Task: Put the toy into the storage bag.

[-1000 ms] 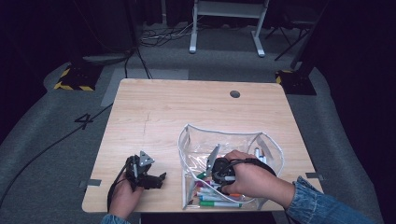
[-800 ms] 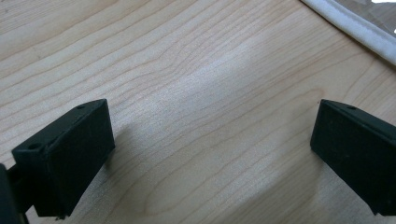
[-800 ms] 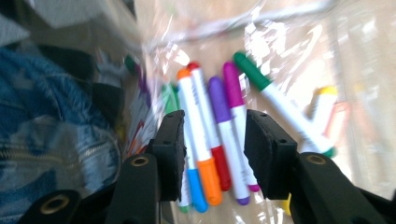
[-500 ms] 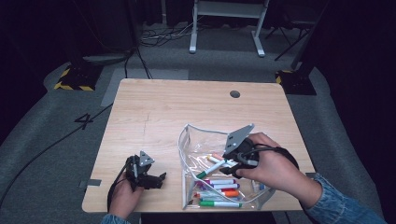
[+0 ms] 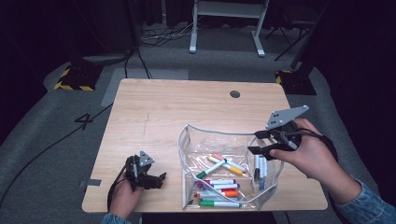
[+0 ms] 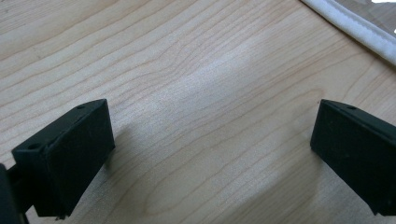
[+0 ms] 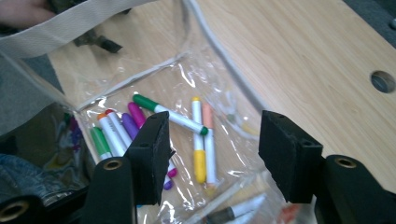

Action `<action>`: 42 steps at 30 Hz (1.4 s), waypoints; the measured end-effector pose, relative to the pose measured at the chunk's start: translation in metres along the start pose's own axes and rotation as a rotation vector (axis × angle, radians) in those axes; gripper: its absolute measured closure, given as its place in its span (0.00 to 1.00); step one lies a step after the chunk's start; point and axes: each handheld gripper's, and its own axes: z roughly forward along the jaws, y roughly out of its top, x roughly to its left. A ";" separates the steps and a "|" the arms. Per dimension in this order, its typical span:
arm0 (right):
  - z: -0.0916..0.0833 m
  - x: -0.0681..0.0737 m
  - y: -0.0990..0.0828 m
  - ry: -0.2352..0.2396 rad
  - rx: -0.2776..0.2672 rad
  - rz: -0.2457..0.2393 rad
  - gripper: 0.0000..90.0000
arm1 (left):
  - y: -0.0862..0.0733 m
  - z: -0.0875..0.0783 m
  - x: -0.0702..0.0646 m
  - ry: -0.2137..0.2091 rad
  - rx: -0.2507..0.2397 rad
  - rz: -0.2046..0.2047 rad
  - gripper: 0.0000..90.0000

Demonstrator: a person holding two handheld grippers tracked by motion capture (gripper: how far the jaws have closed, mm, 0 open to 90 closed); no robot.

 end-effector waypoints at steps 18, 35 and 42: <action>-0.028 -0.052 -0.060 -0.103 -0.054 0.214 0.51 | 0.000 0.000 0.000 0.000 -0.002 -0.001 0.00; 0.031 -0.086 -0.132 -0.100 0.028 0.403 0.47 | 0.000 0.000 0.000 0.000 -0.002 0.000 0.00; 0.068 -0.085 -0.154 -0.077 0.070 0.413 0.46 | 0.000 0.000 0.000 0.000 -0.002 -0.001 0.00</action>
